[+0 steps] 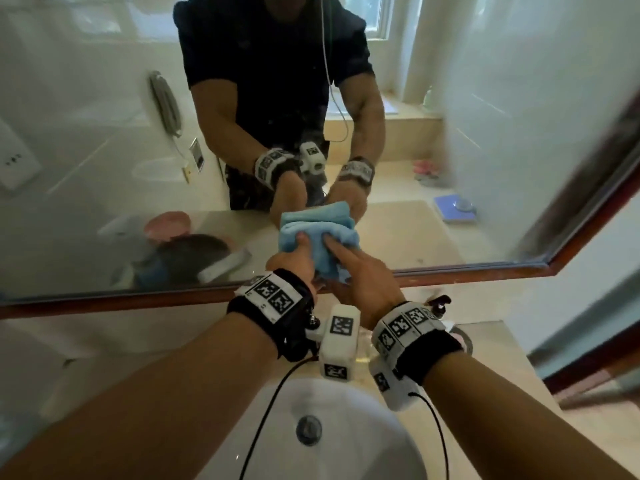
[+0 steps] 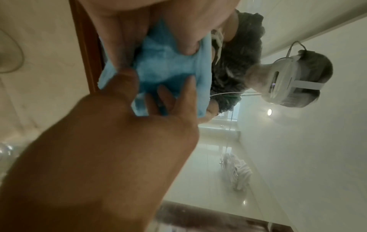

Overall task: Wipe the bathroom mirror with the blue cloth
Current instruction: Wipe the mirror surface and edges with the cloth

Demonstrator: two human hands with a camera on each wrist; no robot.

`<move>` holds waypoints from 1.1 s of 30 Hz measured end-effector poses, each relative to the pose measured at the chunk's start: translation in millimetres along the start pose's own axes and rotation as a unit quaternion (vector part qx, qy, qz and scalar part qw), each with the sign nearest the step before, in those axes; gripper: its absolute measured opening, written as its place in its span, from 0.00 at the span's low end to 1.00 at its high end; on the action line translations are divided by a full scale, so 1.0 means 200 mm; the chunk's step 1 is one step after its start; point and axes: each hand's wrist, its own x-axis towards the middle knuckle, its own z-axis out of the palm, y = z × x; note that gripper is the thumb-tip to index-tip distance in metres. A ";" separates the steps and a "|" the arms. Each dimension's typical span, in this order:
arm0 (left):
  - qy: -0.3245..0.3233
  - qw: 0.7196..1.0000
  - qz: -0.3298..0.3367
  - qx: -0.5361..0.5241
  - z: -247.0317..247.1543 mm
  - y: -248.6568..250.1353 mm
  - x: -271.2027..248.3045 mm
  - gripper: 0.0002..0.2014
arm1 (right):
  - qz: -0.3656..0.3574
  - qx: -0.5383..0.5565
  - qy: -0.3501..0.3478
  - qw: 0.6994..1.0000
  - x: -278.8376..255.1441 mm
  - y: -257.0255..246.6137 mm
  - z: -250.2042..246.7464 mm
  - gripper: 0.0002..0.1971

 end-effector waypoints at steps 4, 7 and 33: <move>-0.064 0.997 -0.017 0.036 -0.10 0.07 -0.06 0.28 | 0.025 0.070 0.094 0.993 0.04 -0.02 0.08 0.30; -0.070 0.989 0.039 0.122 -0.22 0.15 -0.09 0.22 | 0.053 0.086 0.141 0.985 0.04 -0.04 0.14 0.30; 0.186 0.578 0.565 0.559 -0.43 0.63 -0.23 0.62 | 0.253 0.247 0.445 0.823 0.23 -0.36 0.53 0.38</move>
